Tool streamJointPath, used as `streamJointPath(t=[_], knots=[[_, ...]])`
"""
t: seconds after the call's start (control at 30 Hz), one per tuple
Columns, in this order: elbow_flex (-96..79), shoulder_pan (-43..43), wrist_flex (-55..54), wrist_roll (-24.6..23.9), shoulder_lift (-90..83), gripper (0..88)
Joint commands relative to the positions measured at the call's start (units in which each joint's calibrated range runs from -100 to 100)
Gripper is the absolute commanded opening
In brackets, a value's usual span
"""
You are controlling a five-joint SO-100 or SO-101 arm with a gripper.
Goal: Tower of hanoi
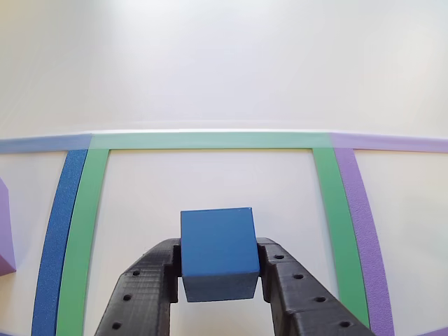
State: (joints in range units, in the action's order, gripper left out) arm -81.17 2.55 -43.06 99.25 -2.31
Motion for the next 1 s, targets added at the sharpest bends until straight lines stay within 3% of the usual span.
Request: streamJointPath(t=[0.0,0.57,0.97], knots=[[2.34,-1.06,-6.67,0.75,4.15,3.1],[8.61,0.16,-12.50,0.75,16.49,4.8],[9.34,-0.37,-12.66,0.75,16.57,19.2]])
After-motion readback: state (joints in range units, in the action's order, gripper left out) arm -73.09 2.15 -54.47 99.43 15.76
